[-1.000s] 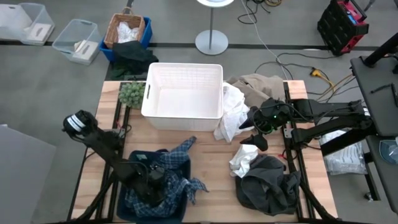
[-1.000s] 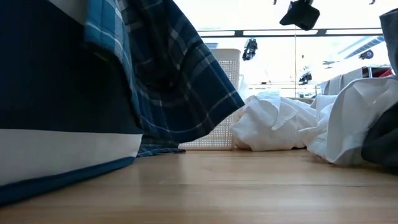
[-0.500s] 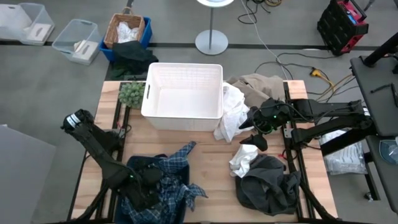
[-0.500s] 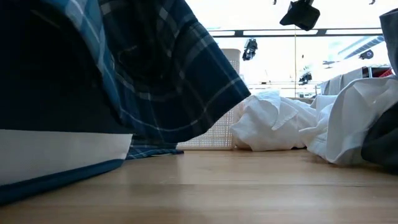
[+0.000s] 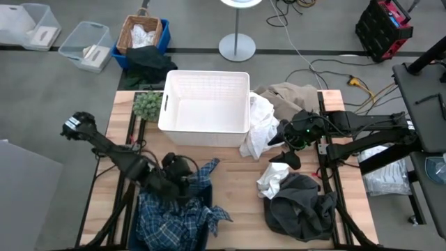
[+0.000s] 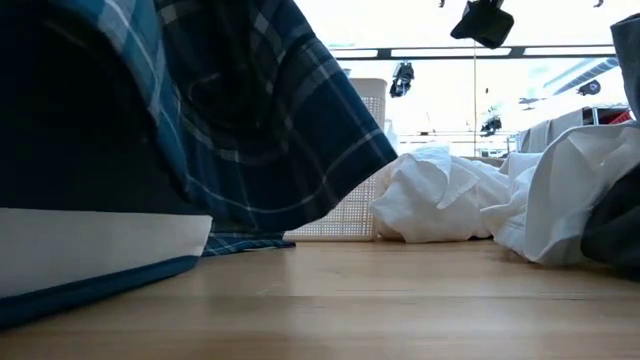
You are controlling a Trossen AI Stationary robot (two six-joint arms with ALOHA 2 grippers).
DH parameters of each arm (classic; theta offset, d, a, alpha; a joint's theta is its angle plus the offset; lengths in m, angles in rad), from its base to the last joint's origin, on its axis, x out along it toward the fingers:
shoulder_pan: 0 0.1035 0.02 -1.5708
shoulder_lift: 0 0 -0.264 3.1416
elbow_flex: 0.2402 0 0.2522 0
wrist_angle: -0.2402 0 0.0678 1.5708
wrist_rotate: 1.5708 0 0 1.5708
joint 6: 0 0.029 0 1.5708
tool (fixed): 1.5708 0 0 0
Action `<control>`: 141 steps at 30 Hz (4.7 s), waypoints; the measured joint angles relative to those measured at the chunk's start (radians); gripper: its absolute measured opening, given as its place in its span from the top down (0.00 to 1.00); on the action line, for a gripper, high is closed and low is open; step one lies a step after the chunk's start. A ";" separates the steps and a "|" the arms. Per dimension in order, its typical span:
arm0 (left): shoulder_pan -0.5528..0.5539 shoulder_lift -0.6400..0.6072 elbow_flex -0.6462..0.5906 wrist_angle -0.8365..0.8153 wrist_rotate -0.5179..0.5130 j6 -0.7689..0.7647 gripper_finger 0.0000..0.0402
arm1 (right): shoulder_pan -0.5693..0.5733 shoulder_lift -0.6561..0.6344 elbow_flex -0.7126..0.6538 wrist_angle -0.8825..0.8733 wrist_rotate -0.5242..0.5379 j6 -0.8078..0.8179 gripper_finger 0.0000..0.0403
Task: Sort clothes
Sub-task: Put the blue shirt into the blue laundry organizer
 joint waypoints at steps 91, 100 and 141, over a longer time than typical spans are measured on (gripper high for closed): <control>-0.199 0.156 0.269 -0.408 0.160 -0.115 0.93 | 0.000 0.084 -0.002 0.104 -0.012 0.012 0.12; -0.132 0.255 0.468 -0.189 -0.098 0.019 0.91 | 0.000 0.079 -0.002 0.100 -0.139 -0.013 0.12; -0.043 0.550 0.529 -0.273 -0.003 -0.080 0.55 | 0.000 0.032 -0.002 0.100 -0.244 -0.080 0.12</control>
